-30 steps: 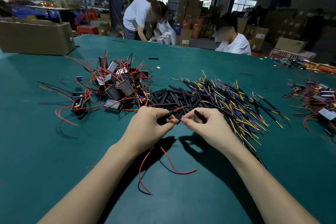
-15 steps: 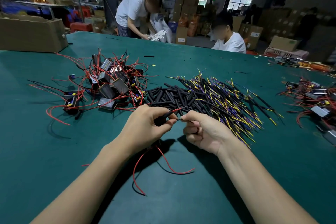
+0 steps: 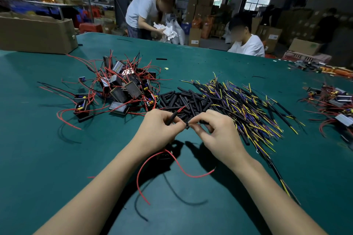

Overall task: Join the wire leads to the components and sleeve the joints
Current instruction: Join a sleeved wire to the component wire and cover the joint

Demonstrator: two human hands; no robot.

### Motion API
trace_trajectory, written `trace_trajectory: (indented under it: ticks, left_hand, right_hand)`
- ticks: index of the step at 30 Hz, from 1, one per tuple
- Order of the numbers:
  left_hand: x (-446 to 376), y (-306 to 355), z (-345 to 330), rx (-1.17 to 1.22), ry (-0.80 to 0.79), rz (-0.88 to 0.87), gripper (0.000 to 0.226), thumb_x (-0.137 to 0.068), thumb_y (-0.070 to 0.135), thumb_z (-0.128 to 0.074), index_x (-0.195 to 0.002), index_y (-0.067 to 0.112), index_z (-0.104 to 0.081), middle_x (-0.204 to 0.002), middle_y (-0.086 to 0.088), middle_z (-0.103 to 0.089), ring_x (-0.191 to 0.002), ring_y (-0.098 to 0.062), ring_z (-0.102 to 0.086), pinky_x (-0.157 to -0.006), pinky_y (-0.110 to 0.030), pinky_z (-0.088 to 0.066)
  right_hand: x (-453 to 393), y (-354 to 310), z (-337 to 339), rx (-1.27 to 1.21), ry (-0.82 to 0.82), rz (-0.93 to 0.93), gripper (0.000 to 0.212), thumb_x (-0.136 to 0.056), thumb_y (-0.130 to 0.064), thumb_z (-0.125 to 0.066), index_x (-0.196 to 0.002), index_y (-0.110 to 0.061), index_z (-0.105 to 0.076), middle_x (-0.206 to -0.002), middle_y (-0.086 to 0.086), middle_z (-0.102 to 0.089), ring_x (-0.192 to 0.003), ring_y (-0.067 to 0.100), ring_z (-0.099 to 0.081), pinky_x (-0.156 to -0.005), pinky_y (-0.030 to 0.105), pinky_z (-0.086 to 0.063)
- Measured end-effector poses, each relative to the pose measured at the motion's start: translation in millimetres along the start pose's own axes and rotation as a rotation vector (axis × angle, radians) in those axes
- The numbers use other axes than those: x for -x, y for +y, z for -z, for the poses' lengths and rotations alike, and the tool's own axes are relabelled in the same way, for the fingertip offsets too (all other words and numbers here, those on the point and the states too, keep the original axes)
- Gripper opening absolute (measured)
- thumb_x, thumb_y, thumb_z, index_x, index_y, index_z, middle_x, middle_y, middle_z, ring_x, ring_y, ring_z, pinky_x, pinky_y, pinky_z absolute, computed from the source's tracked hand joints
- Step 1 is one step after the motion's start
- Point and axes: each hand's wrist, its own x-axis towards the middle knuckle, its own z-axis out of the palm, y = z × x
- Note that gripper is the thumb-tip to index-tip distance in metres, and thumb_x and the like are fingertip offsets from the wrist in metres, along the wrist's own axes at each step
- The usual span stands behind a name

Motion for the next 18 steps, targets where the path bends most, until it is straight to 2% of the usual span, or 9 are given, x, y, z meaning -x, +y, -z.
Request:
trace_trajectory:
  ticks: [1, 3, 5, 8, 11, 14, 18]
  left_hand:
    - [-0.3, 1.3, -0.2, 0.024, -0.008, 0.038, 0.019, -0.081, 0.014, -0.066, -0.063, 0.007, -0.067, -0.044, 0.001, -0.047, -0.041, -0.009, -0.037, -0.045, -0.02, -0.032]
    - [-1.4, 3.8, 0.2, 0.09, -0.023, 0.115, 0.024, -0.079, 0.014, -0.068, -0.056, 0.012, -0.066, -0.043, 0.001, -0.048, -0.04, -0.01, -0.038, -0.042, -0.018, -0.032]
    - [-3.1, 5.4, 1.8, 0.148, -0.027, 0.204, 0.029, -0.078, 0.017, -0.069, -0.049, 0.018, -0.066, -0.043, 0.003, -0.048, -0.04, -0.01, -0.038, -0.041, -0.016, -0.032]
    - [-5.6, 5.9, 2.9, 0.188, -0.031, 0.312, 0.032, -0.076, 0.022, -0.07, -0.045, 0.02, -0.063, -0.041, 0.007, -0.048, -0.037, -0.008, -0.036, -0.038, -0.014, -0.029]
    - [-6.9, 4.5, -0.1, 0.34, -0.03, 0.416, 0.039, -0.074, 0.022, -0.07, -0.037, 0.021, -0.059, -0.04, 0.007, -0.045, -0.036, -0.008, -0.036, -0.043, -0.019, -0.032]
    - [-9.6, 3.4, -3.2, 0.465, -0.023, 0.466, 0.034, -0.076, 0.018, -0.07, -0.042, 0.02, -0.065, -0.041, 0.008, -0.044, -0.037, -0.007, -0.038, -0.042, -0.018, -0.03]
    - [-9.5, 3.3, -2.8, 0.482, 0.005, 0.458, 0.028, -0.075, 0.019, -0.071, -0.048, 0.018, -0.068, -0.043, 0.007, -0.046, -0.04, -0.008, -0.04, -0.046, -0.021, -0.031]
  right_hand:
    - [0.9, -0.5, 0.1, 0.107, 0.019, 0.075, 0.009, -0.08, -0.008, -0.074, -0.082, -0.016, -0.072, -0.068, -0.011, -0.056, -0.06, 0.003, -0.046, -0.055, 0.022, -0.035]
    - [1.5, 0.0, -0.1, 0.226, 0.07, 0.23, 0.01, -0.076, -0.001, -0.073, -0.079, -0.01, -0.07, -0.069, 0.001, -0.059, -0.063, 0.018, -0.057, -0.052, 0.03, -0.045]
    - [1.2, -0.4, 0.2, 0.307, 0.113, 0.385, 0.007, -0.075, 0.002, -0.068, -0.074, -0.005, -0.066, -0.065, 0.005, -0.056, -0.06, 0.025, -0.056, -0.048, 0.033, -0.044]
    - [1.3, -1.4, 1.4, 0.407, 0.149, 0.501, 0.01, -0.081, -0.002, -0.063, -0.071, -0.005, -0.065, -0.062, 0.005, -0.052, -0.057, 0.026, -0.051, -0.047, 0.034, -0.038]
    - [2.3, -1.2, 1.1, 0.427, 0.178, 0.537, 0.01, -0.077, 0.002, -0.068, -0.069, -0.003, -0.064, -0.061, 0.007, -0.051, -0.055, 0.028, -0.05, -0.046, 0.035, -0.039]
    - [2.3, -0.4, -0.1, 0.399, 0.25, 0.53, 0.018, -0.084, 0.0, -0.064, -0.066, -0.004, -0.061, -0.06, 0.005, -0.048, -0.054, 0.025, -0.046, -0.047, 0.035, -0.037]
    - [4.9, -0.6, -6.0, 0.224, 0.279, 0.401, 0.01, -0.08, 0.002, -0.067, -0.072, -0.003, -0.063, -0.065, 0.004, -0.059, -0.058, 0.02, -0.054, -0.047, 0.032, -0.046]
